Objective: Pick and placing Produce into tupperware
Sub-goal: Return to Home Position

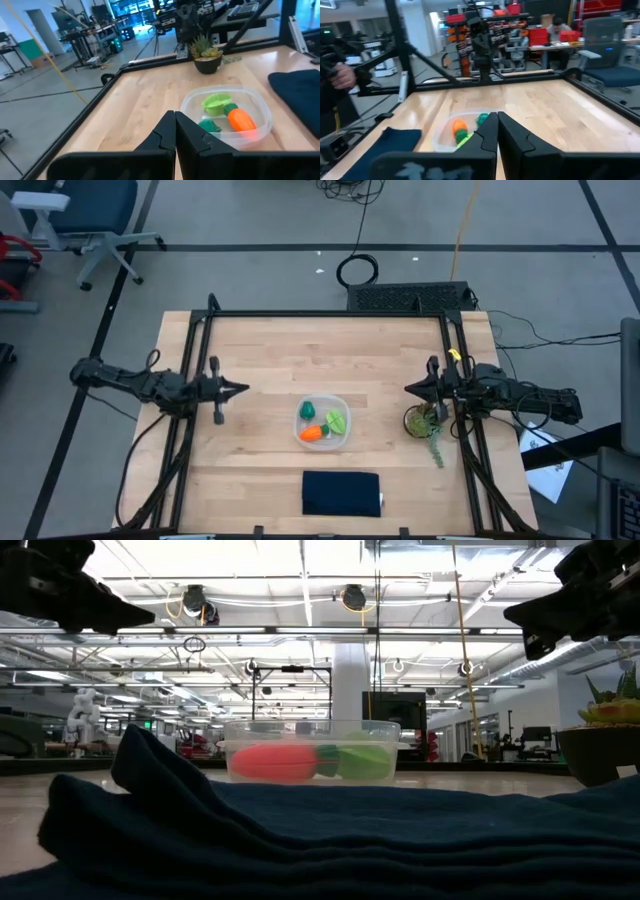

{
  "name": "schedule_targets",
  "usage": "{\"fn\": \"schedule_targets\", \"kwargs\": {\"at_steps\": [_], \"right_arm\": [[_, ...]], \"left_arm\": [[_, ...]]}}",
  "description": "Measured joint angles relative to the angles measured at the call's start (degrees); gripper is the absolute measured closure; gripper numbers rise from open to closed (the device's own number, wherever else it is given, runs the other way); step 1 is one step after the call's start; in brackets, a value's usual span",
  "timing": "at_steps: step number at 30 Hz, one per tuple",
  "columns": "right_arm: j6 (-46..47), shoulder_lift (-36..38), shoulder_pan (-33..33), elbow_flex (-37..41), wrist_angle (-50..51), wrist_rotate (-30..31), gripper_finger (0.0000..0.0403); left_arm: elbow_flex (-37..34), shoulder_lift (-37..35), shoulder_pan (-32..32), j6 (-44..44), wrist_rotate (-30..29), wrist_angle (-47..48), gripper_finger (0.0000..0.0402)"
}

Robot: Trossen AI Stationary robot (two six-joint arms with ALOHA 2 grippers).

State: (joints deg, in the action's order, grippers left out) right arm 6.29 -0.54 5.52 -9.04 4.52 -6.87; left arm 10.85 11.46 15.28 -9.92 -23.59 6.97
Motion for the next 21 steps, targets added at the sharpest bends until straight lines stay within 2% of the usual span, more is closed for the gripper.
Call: {"fn": "schedule_targets", "kwargs": {"at_steps": [4,16,21], "right_arm": [[-0.08,0.00,-0.01,0.02,-0.01,-3.90,0.0403],[-0.09,0.07,-0.02,0.04,-3.20,-3.96,0.0403],[-1.28,0.04,-0.02,0.04,-4.06,-4.24,0.0403]], "left_arm": [[0.00,-0.26,1.62,-1.61,0.10,-0.11,0.0402],[0.00,-7.02,4.56,-8.60,-0.39,-2.27,0.0402],[0.02,-7.48,2.63,-12.91,3.92,-3.37,0.0402]]}}
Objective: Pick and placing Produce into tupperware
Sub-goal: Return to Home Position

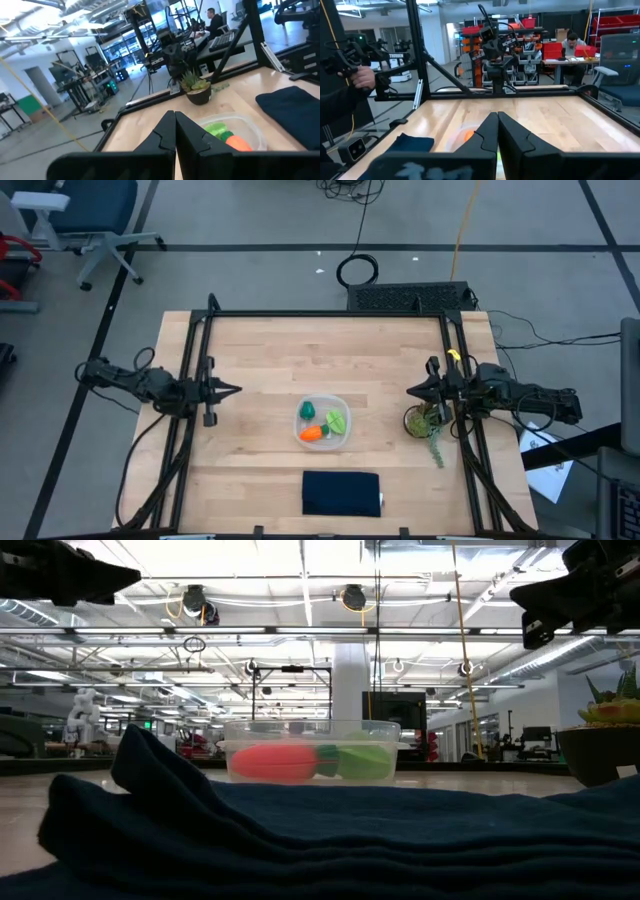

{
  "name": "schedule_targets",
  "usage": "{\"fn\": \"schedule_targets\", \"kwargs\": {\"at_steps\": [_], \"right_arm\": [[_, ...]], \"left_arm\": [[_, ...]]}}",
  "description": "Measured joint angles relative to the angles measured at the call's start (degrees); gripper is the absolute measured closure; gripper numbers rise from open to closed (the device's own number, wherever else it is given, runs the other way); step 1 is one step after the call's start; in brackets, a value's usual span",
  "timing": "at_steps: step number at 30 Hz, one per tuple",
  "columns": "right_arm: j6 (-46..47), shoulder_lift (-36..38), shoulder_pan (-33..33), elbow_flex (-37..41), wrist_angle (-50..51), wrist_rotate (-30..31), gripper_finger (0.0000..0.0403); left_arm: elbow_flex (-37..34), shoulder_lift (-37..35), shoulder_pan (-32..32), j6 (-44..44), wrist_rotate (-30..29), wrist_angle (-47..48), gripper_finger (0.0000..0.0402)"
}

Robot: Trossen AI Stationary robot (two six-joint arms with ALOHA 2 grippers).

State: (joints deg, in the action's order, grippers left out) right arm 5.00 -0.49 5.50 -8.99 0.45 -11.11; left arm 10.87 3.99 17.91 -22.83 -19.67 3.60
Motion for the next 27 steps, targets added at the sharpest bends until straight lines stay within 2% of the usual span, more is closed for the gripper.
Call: {"fn": "schedule_targets", "kwargs": {"at_steps": [5,11,14,17,21,27], "right_arm": [[-0.14,0.00,0.00,0.00,-1.61,-2.17,0.0403],[0.06,-0.12,0.00,0.00,-2.85,-4.18,0.0403],[0.55,-0.17,0.00,0.00,-2.37,-4.15,0.0403],[1.20,-0.16,0.00,0.00,-1.27,-4.15,0.0403],[1.21,-0.17,0.00,0.03,1.54,-4.11,0.0403],[0.06,-0.09,0.00,2.55,0.34,-3.92,0.0403]], "left_arm": [[-1.73,0.00,-4.14,-0.41,4.49,-0.66,0.0402],[-5.19,0.00,-9.50,7.00,5.40,-0.70,0.0402],[-5.87,0.00,-11.24,10.46,8.34,-0.70,0.0402],[-6.58,0.00,-11.94,11.73,10.77,-0.69,0.0402],[-7.25,0.00,-11.95,12.50,11.34,-0.66,0.0402],[-7.50,0.00,-11.95,12.24,12.17,-0.33,0.0402]]}}
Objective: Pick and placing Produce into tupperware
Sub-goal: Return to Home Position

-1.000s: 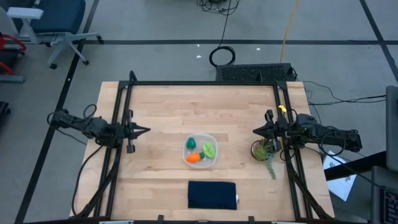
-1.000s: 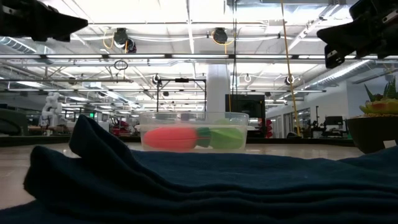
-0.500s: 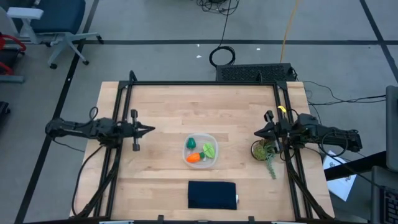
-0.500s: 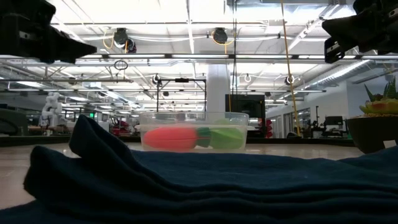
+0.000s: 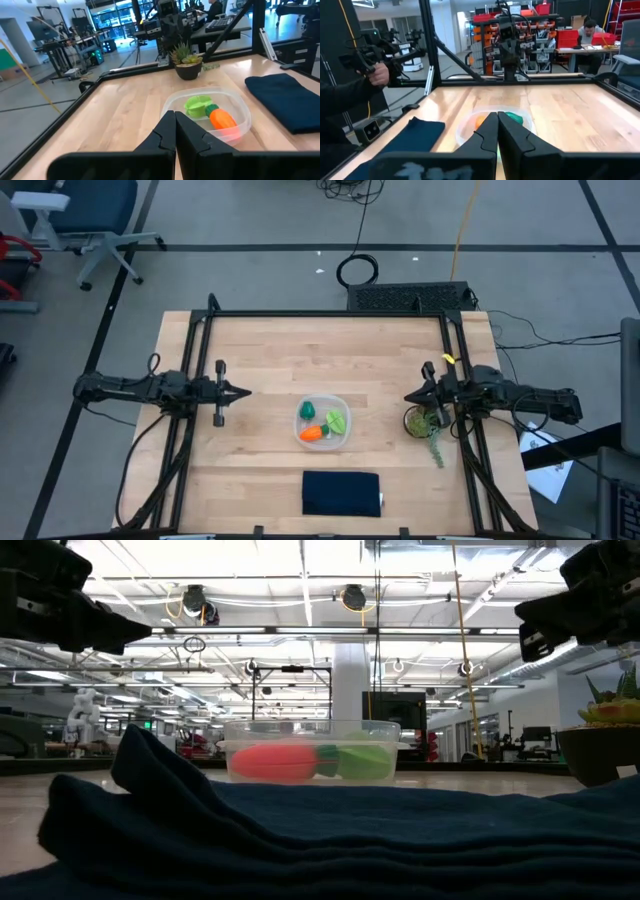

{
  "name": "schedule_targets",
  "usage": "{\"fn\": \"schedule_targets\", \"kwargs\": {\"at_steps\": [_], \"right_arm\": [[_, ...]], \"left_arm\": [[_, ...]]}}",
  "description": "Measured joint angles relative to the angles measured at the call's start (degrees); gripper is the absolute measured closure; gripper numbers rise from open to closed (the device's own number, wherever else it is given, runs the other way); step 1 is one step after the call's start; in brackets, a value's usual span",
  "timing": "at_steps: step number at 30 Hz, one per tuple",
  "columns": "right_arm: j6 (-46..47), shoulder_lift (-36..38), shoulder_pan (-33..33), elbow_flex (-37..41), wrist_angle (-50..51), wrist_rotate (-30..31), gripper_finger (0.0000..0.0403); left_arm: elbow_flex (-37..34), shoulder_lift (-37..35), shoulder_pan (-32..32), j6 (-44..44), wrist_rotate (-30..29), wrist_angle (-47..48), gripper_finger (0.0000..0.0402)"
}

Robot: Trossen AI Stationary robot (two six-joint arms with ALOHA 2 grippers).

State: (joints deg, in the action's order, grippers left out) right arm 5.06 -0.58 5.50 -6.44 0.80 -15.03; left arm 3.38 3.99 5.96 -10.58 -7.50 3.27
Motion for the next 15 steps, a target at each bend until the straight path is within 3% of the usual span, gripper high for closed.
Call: {"fn": "schedule_targets", "kwargs": {"at_steps": [15], "right_arm": [[0.28,0.04,0.02,0.07,-2.82,0.16,0.0403]], "left_arm": [[0.00,0.00,0.00,1.42,0.58,1.19,0.0401]]}}
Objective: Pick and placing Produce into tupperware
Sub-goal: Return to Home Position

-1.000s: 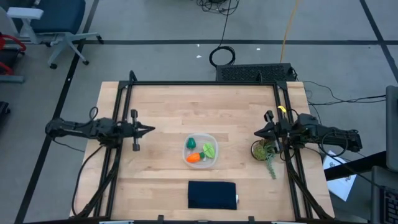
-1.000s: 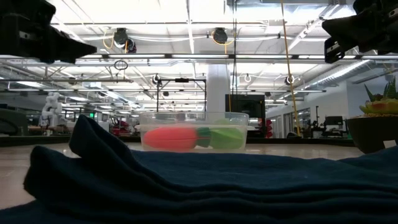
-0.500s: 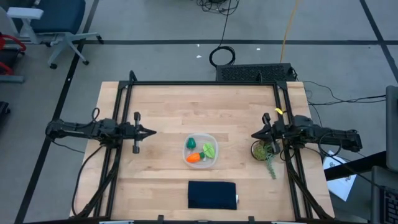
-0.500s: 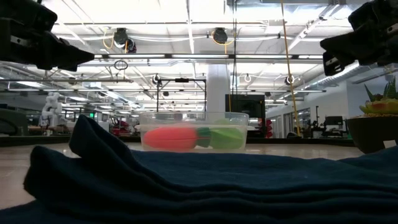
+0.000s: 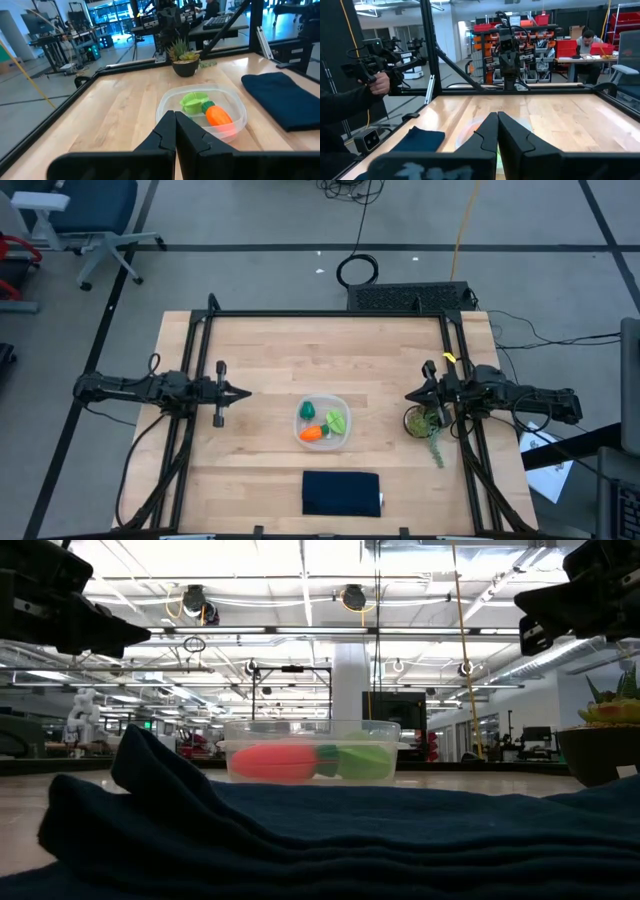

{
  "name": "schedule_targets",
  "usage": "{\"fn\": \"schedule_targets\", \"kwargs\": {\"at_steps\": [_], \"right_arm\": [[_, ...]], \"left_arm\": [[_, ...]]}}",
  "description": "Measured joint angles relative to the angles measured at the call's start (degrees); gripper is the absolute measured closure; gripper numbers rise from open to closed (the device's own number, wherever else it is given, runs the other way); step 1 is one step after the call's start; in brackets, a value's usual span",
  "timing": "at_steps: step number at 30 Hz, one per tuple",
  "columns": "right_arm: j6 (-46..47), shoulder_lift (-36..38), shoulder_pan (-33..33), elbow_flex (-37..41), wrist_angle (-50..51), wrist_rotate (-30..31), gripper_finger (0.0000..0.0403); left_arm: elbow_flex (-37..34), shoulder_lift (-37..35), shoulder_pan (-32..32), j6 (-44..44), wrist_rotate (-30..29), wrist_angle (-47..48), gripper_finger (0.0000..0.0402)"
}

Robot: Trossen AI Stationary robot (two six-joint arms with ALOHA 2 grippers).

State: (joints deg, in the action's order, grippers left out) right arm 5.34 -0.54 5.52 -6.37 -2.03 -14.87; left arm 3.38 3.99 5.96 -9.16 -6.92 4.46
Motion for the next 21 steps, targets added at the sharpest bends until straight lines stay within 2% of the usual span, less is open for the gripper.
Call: {"fn": "schedule_targets", "kwargs": {"at_steps": [12,17,21], "right_arm": [[0.20,0.00,0.00,0.00,-1.48,0.02,0.0403],[1.43,0.00,0.01,0.00,-1.80,0.12,0.0403],[0.57,0.00,0.02,0.00,-0.25,4.27,0.0403]], "left_arm": [[0.00,0.00,0.02,1.62,-0.23,-1.46,0.0386],[0.00,0.00,0.02,1.57,-0.59,-1.60,0.0398],[0.00,0.00,0.02,1.03,-2.31,-1.63,0.0397]]}}
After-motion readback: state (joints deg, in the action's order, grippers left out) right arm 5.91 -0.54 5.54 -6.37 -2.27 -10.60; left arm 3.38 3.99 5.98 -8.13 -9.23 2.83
